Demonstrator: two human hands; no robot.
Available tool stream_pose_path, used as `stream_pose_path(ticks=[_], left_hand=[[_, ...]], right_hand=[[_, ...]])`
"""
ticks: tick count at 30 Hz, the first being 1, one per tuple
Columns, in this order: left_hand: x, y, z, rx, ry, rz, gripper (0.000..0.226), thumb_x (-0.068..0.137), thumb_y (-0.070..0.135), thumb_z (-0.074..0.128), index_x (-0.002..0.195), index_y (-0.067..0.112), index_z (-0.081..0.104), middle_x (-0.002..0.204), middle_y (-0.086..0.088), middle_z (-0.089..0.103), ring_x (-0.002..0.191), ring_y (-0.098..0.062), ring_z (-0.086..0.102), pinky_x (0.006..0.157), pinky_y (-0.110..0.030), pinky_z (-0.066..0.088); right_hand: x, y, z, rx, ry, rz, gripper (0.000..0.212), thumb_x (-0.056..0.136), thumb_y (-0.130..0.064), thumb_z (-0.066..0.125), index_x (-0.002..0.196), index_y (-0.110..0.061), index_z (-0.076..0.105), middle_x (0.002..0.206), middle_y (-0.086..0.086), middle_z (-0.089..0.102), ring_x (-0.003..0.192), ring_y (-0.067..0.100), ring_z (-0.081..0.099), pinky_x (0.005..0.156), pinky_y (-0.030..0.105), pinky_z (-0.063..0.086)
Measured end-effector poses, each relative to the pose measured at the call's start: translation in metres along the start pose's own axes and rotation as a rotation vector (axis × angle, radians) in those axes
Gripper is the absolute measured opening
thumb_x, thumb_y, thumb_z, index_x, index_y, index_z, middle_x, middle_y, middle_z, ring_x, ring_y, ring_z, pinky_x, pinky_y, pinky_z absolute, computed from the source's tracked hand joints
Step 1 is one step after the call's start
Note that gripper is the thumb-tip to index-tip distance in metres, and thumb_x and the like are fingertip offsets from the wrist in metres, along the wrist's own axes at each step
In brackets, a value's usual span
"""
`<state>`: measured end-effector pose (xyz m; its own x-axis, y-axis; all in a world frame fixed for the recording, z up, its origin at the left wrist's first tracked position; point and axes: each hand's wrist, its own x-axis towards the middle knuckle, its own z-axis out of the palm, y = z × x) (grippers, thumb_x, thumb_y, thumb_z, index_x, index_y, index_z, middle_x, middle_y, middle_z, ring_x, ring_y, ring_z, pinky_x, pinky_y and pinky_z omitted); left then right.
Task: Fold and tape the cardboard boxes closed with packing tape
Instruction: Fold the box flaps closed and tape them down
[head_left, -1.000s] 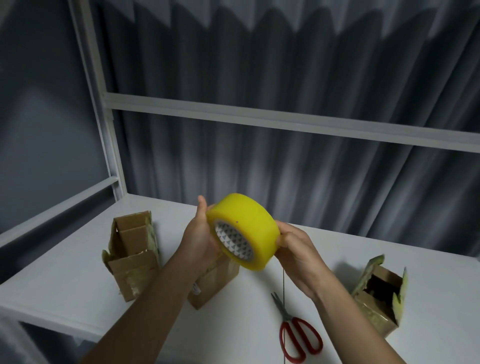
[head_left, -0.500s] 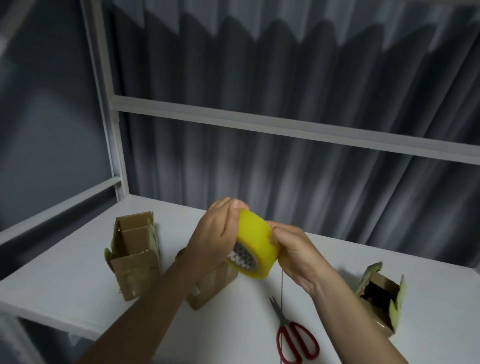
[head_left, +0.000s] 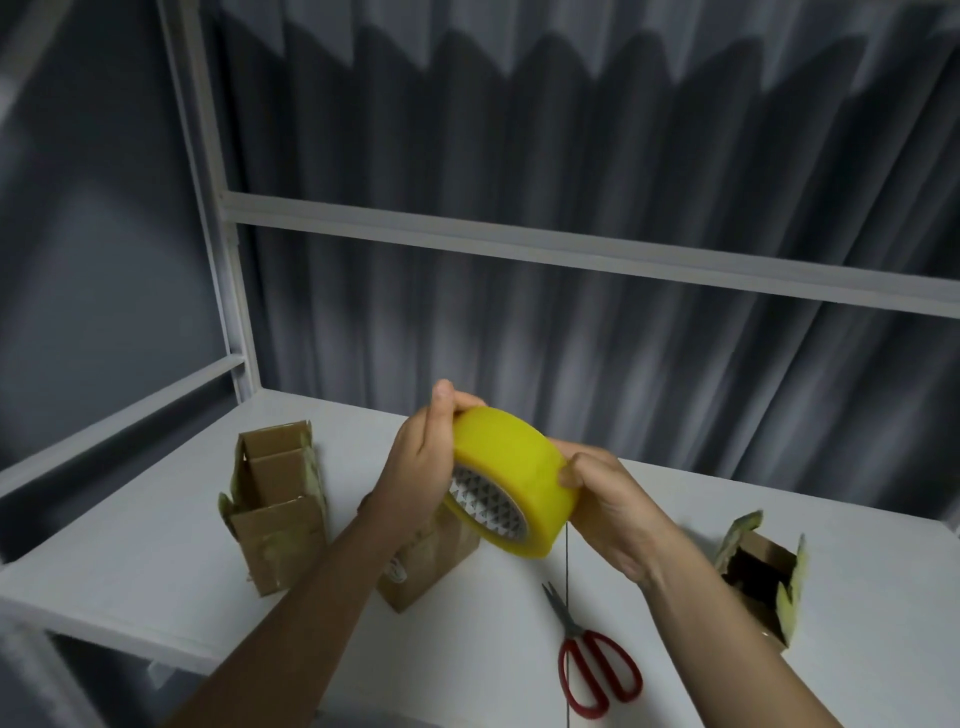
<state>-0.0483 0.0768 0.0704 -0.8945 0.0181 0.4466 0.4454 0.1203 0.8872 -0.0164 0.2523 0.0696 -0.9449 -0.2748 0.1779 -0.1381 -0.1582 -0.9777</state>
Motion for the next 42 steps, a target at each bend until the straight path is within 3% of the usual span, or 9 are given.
stream_pose_path(ticks=[9,16,20,25,28,34,36,38,42], left_hand=[[0.01,-0.017,0.001,-0.404,-0.02,-0.428,0.069,0.08,0.069,0.029,0.096,0.016,0.069,0.095,-0.015,0.072,0.097,-0.031,0.067,0.091,-0.048,0.05],[-0.006,-0.01,0.0,0.307,-0.252,0.085,0.04,0.098,0.041,0.038,0.131,0.024,0.053,0.13,0.018,0.049,0.123,0.003,0.043,0.1,-0.006,0.027],[-0.028,-0.013,0.005,0.661,-0.313,0.348,0.061,0.095,0.055,0.028,0.144,0.021,0.036,0.144,0.019,0.025,0.137,0.004,0.017,0.107,-0.003,0.004],[-0.034,-0.025,0.002,0.834,-0.416,0.549,0.066,0.094,0.058,0.031,0.148,0.02,0.027,0.156,0.006,0.02,0.145,-0.011,0.013,0.115,-0.034,0.024],[-0.037,-0.023,0.005,0.752,-0.353,0.392,0.08,0.084,0.071,0.034,0.147,0.03,0.007,0.153,0.016,0.0,0.142,-0.001,0.001,0.115,-0.018,0.008],[-0.04,-0.028,0.022,0.095,-0.206,-0.071,0.036,0.082,0.053,0.053,0.113,0.034,0.054,0.108,0.001,0.067,0.097,-0.007,0.062,0.088,-0.031,0.05],[-0.035,-0.022,0.024,-0.028,-0.137,-0.107,0.006,0.092,0.036,0.053,0.095,0.032,0.056,0.09,0.002,0.066,0.079,0.005,0.061,0.073,-0.017,0.049],[-0.028,-0.015,0.02,-0.076,-0.087,-0.172,0.018,0.099,0.022,0.047,0.087,0.032,0.056,0.086,0.01,0.063,0.069,0.01,0.059,0.061,-0.01,0.044],[-0.017,-0.018,0.014,-0.091,-0.223,-0.257,0.021,0.098,0.024,0.047,0.086,0.032,0.062,0.084,0.017,0.067,0.074,0.005,0.061,0.063,-0.007,0.047]], right_hand=[[-0.005,0.003,0.001,-0.02,-0.035,-0.039,0.046,0.057,-0.026,0.056,0.096,-0.013,0.077,0.094,0.012,0.071,0.088,0.022,0.064,0.079,0.031,0.05],[-0.009,0.016,0.003,-0.068,0.107,0.021,0.032,0.077,-0.017,0.052,0.098,-0.013,0.075,0.095,0.009,0.073,0.087,0.018,0.065,0.077,0.026,0.049],[-0.01,0.021,0.003,0.026,0.126,0.065,0.026,0.08,-0.017,0.06,0.102,-0.01,0.073,0.1,0.016,0.071,0.091,0.024,0.064,0.084,0.034,0.048],[-0.008,0.023,0.001,0.201,0.21,0.145,0.036,0.083,-0.025,0.062,0.108,0.001,0.068,0.105,0.022,0.067,0.096,0.03,0.06,0.088,0.04,0.047],[-0.007,0.019,0.003,0.242,0.264,0.149,0.039,0.084,-0.028,0.059,0.106,0.002,0.068,0.103,0.021,0.068,0.09,0.028,0.064,0.083,0.036,0.053],[0.003,0.026,0.005,0.587,0.341,0.101,0.03,0.084,-0.018,0.061,0.103,0.006,0.064,0.104,0.021,0.068,0.086,0.027,0.069,0.082,0.033,0.057],[0.001,0.031,0.001,0.381,0.344,0.082,0.017,0.082,-0.014,0.07,0.092,0.0,0.069,0.094,0.017,0.067,0.078,0.026,0.064,0.072,0.029,0.056],[-0.003,0.035,-0.009,-0.235,0.489,-0.036,0.012,0.085,-0.004,0.066,0.085,-0.015,0.072,0.081,-0.002,0.07,0.071,0.016,0.062,0.064,0.024,0.052],[-0.006,0.036,-0.028,-1.061,0.369,-0.406,0.056,0.083,-0.018,0.067,0.134,-0.03,0.049,0.134,-0.005,0.046,0.12,0.008,0.048,0.095,0.022,0.042]])
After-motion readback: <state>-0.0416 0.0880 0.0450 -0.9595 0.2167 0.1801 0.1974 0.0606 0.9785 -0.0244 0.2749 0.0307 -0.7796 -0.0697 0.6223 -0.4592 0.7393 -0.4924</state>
